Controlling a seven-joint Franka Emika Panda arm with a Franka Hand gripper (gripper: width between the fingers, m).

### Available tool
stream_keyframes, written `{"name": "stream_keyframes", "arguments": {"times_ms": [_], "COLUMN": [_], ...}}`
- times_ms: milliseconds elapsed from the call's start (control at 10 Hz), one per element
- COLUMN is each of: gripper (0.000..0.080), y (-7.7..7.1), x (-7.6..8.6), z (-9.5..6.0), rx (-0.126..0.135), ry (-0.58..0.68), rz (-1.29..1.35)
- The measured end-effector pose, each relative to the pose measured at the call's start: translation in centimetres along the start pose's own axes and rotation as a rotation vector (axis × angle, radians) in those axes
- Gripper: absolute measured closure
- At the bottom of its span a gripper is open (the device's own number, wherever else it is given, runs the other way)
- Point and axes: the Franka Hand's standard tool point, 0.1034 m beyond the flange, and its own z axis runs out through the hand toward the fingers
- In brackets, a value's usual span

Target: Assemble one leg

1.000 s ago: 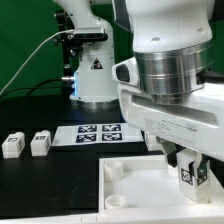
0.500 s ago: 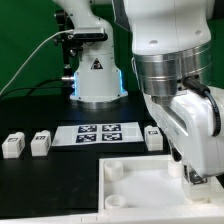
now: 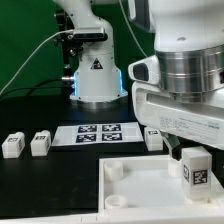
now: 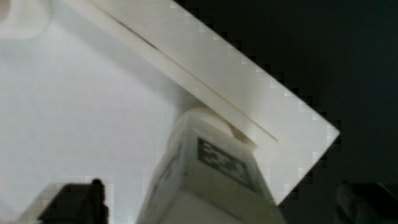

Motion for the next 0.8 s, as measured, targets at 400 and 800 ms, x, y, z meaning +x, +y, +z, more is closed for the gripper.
{"name": "stream_keyframes", "arguments": {"times_ms": [400, 800], "gripper": [0.0151, 0.0387], "y": [0.27, 0.18], "x": [0.33, 0.6], "z": [0.07, -0.07], "rx": [-0.003, -0.017], "ry": [0.002, 0.015], "rz": [-0.421, -0.679]}}
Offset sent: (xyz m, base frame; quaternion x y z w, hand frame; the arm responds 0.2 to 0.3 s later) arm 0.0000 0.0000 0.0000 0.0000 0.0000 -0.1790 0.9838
